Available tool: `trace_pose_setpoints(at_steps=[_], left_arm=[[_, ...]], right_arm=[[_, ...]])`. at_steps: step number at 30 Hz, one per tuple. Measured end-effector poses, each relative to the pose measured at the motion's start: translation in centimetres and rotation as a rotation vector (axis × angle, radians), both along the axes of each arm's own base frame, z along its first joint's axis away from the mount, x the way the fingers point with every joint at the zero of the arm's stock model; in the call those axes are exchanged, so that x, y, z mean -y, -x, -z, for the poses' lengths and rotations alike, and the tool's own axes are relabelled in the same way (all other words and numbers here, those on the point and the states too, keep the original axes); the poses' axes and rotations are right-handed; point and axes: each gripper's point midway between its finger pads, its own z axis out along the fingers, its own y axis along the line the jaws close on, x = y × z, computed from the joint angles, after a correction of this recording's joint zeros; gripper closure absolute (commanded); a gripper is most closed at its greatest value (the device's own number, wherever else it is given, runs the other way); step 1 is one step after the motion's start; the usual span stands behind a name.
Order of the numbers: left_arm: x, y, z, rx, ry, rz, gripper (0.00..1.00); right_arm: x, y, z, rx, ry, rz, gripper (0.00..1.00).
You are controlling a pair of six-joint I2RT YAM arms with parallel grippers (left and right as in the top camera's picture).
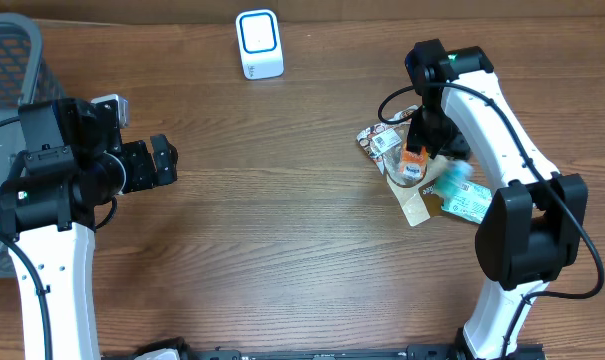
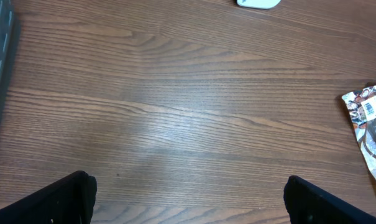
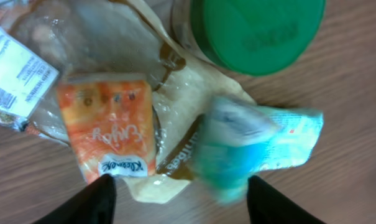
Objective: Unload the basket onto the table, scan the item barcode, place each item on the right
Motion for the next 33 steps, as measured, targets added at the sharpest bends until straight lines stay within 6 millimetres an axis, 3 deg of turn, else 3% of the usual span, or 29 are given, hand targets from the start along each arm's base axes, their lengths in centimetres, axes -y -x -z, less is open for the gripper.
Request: trace_pose_setpoints(at_steps=[8, 12, 15, 20, 23, 28, 33], left_arm=[[0.0, 0.0, 0.0, 0.000, 0.000, 0.000, 0.00], [0.0, 0.0, 0.0, 0.000, 0.000, 0.000, 0.01], [0.0, 0.0, 0.0, 0.000, 0.000, 0.000, 0.01], [0.0, 0.0, 0.0, 0.000, 0.000, 0.000, 0.00], [0.0, 0.0, 0.0, 0.000, 0.000, 0.000, 0.00], [0.0, 0.0, 0.0, 0.000, 0.000, 0.000, 0.01], [0.0, 0.0, 0.0, 0.000, 0.000, 0.000, 0.00]], right_arm=[[-0.1, -0.2, 0.0, 0.005, -0.005, -0.012, 0.25], [-1.0, -0.1, -1.5, 0.028, -0.011, -0.055, 0.21], [-3.0, 0.4, -5.0, 0.121, -0.037, -0.113, 0.00], [-6.1, 3.9, -15.5, 0.403, -0.131, -0.241, 0.00], [-5.4, 8.4, -22.0, 0.581, -0.197, -0.270, 0.00], [-3.6, 13.9, -26.6, 0.731, -0.265, -0.276, 0.00], [-2.3, 17.4, -28.7, 0.828, -0.301, -0.280, 0.00]])
